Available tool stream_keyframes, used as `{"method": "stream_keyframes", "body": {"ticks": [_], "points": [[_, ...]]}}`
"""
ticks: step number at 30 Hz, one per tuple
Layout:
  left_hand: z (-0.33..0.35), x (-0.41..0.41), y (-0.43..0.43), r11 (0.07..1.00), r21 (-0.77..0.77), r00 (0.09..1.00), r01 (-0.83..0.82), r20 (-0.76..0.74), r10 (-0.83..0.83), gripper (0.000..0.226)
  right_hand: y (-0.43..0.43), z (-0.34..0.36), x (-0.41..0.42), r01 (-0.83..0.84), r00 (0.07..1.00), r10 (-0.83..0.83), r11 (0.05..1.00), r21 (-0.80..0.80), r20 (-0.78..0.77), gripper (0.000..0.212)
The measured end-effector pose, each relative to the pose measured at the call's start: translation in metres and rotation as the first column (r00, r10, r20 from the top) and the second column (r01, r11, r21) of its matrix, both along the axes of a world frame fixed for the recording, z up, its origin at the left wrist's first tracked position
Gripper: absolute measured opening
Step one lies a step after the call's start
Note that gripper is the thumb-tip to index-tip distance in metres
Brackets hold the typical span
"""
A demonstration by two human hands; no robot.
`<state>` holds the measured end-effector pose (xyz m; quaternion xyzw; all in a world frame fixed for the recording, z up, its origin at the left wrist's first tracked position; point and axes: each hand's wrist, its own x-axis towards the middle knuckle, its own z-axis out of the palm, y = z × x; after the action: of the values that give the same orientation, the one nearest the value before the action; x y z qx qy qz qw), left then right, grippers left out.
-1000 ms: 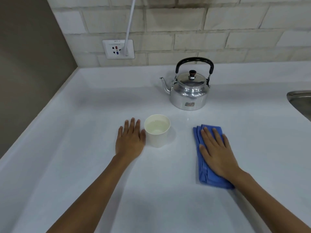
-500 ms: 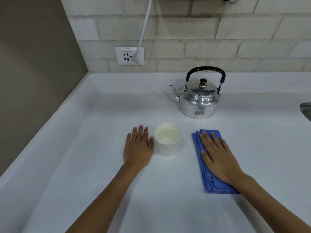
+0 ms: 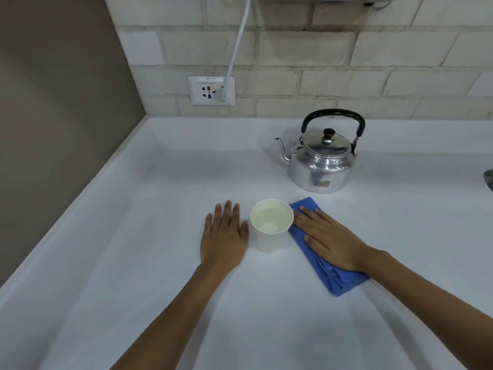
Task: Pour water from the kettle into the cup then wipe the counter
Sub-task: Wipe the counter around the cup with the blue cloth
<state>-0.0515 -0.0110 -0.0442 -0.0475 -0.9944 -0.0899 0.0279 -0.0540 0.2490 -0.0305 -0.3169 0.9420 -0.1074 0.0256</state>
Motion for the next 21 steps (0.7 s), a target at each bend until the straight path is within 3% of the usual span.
{"method": "stream_keyframes", "body": {"ticks": [5,12,17,21], "points": [[0.0,-0.001,-0.001,0.999,-0.031,1.0,0.007,-0.012,-0.007,0.054,-0.032,0.006,-0.034,0.152,0.988,-0.152,0.988,0.002,0.005,0.051],[-0.003,-0.002,-0.005,1.0,-0.005,1.0,0.017,-0.023,-0.017,0.055,-0.001,-0.007,0.016,0.054,0.998,-0.055,0.998,-0.03,-0.041,0.049],[-0.005,-0.003,-0.005,1.0,0.009,1.0,0.013,-0.018,-0.013,0.055,0.051,0.004,0.016,0.347,0.938,-0.347,0.937,-0.033,0.011,0.048],[-0.004,-0.003,-0.002,1.0,0.002,1.0,0.008,-0.021,-0.008,0.055,0.023,0.008,0.026,0.495,0.869,-0.496,0.868,0.019,-0.001,0.05]]}}
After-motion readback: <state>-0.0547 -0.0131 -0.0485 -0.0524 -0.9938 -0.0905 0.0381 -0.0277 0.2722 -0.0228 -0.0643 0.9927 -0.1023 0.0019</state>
